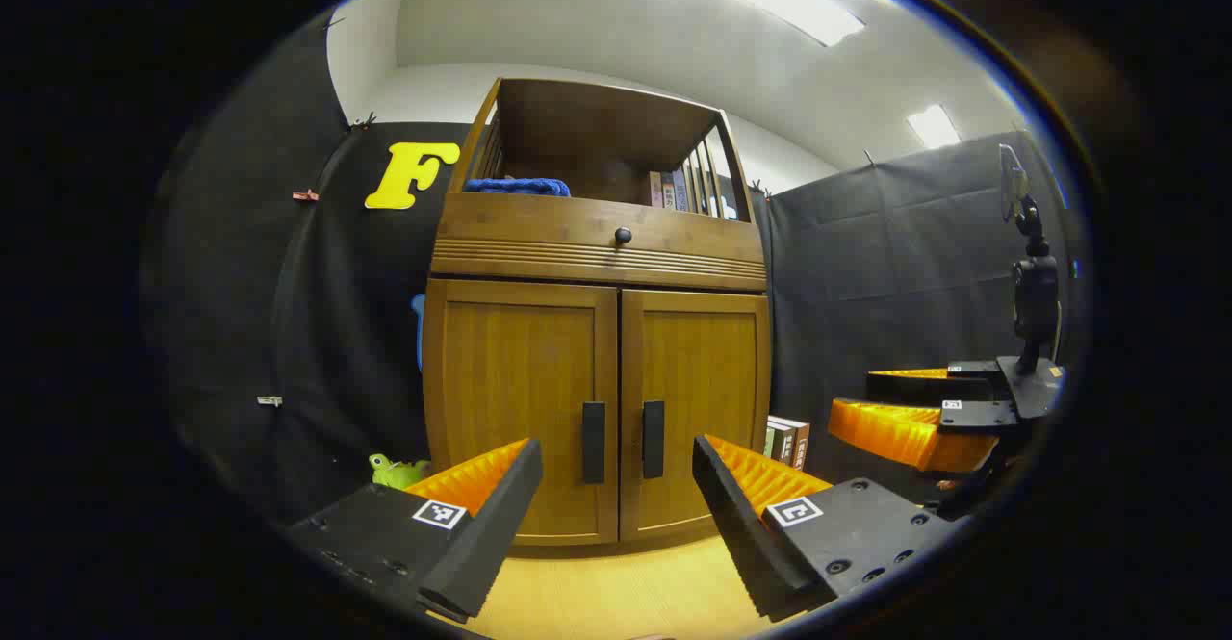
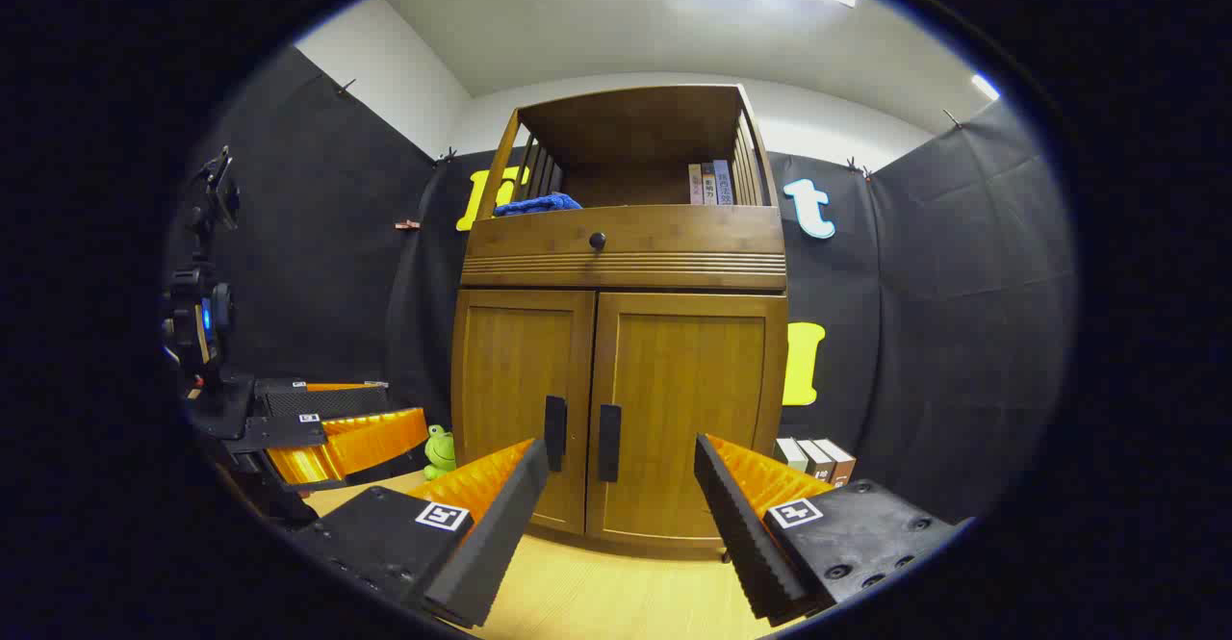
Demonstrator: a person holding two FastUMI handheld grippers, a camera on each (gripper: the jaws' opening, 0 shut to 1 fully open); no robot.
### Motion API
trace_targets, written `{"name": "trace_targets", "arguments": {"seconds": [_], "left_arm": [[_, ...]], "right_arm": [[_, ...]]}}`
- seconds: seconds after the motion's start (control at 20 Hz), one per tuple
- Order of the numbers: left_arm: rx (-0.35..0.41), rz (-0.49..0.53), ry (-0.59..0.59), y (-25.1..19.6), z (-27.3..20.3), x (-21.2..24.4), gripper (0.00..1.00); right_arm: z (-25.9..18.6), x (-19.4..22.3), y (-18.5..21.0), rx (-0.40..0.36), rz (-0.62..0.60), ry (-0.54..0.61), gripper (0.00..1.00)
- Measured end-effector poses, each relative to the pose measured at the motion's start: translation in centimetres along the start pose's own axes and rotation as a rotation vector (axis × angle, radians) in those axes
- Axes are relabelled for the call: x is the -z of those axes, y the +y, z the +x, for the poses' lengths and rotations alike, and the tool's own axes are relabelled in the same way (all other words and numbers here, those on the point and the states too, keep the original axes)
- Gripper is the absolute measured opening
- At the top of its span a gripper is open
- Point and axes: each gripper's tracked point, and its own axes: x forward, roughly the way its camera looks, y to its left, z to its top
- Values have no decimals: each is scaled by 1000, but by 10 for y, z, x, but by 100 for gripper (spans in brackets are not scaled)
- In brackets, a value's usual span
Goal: Open the right door of the double-door shoe cabinet with the right hand, and open the left door with the left hand.
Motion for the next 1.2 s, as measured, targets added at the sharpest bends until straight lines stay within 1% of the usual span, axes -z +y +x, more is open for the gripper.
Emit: {"name": "trace_targets", "arguments": {"seconds": [0.15,0.3,0.4,0.45,0.5,0.55,0.6,0.65,0.75,0.8,0.85,0.9,1.05,1.1,1.15,1.2], "left_arm": [[-1,10,-7,-1,-3,-2,97],[9,10,-9,-3,-6,-4,97],[1,18,-10,-1,-7,-5,97],[-2,22,-9,-1,-8,-4,97],[-2,25,-5,-1,-8,-3,97],[0,27,0,-2,-9,-2,97],[4,29,4,-3,-10,-1,97],[7,30,7,-4,-11,0,98],[6,31,4,-3,-12,0,98],[2,30,3,-1,-12,-1,97],[-1,28,0,0,-13,-1,97],[-5,24,-1,1,-14,-2,97],[-20,20,-2,8,-14,-1,97],[-22,17,0,10,-15,0,97],[-22,12,4,12,-14,1,97],[-21,7,6,13,-15,1,98]], "right_arm": [[-1,-2,5,-9,-4,-14,97],[-1,0,9,-30,-10,-3,97],[-3,4,14,-41,-31,11,97],[-4,6,16,-42,-46,19,99],[-3,7,16,-43,-57,21,97],[-2,7,19,-47,-62,19,97],[-1,8,20,-51,-64,20,99],[-1,7,22,-57,-59,18,98],[1,7,25,-66,-44,17,97],[3,7,24,-68,-40,17,95],[4,7,24,-65,-39,18,95],[5,8,23,-61,-41,19,97],[10,10,23,-56,-38,21,97],[12,11,25,-57,-31,20,99],[12,12,26,-59,-26,21,99],[15,12,27,-59,-22,21,97]]}}
